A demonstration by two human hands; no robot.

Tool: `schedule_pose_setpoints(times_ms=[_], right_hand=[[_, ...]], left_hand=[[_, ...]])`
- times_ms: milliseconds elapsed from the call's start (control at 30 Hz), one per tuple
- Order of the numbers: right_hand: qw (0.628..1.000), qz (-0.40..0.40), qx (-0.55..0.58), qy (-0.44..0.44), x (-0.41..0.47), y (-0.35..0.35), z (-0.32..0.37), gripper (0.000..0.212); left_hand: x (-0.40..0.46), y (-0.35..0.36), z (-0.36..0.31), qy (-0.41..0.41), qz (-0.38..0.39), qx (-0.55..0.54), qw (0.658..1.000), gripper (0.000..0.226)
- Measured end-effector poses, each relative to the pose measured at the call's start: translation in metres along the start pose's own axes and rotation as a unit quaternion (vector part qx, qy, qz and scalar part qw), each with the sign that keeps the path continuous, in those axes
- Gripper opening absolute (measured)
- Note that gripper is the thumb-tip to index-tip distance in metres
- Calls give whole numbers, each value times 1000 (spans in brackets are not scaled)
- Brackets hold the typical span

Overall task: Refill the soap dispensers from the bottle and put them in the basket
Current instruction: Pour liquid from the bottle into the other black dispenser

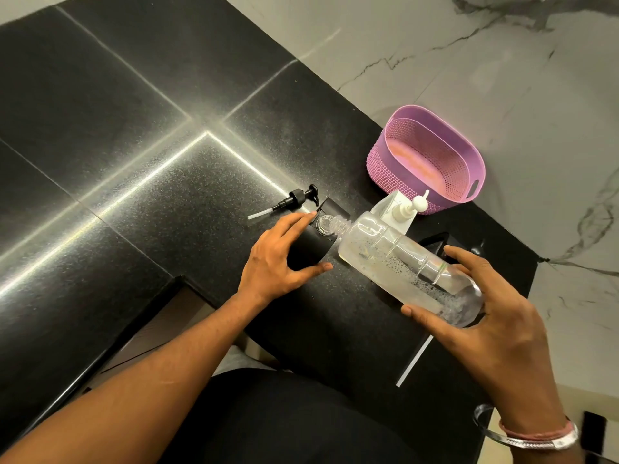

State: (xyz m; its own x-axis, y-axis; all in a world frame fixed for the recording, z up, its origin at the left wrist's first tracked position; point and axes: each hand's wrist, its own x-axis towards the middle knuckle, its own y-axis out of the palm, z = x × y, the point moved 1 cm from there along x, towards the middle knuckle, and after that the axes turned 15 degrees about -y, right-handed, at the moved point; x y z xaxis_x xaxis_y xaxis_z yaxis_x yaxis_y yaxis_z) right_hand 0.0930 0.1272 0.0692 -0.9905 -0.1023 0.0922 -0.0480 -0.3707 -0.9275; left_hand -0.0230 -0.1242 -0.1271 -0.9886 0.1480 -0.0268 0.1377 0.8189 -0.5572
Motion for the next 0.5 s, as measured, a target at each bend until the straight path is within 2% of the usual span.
schedule_pose_setpoints(times_ms=[500], right_hand=[[1000,5,13,-4,-2,8,-7,89]], left_hand=[[1,0,-1,7,-4,-14,1000,96]])
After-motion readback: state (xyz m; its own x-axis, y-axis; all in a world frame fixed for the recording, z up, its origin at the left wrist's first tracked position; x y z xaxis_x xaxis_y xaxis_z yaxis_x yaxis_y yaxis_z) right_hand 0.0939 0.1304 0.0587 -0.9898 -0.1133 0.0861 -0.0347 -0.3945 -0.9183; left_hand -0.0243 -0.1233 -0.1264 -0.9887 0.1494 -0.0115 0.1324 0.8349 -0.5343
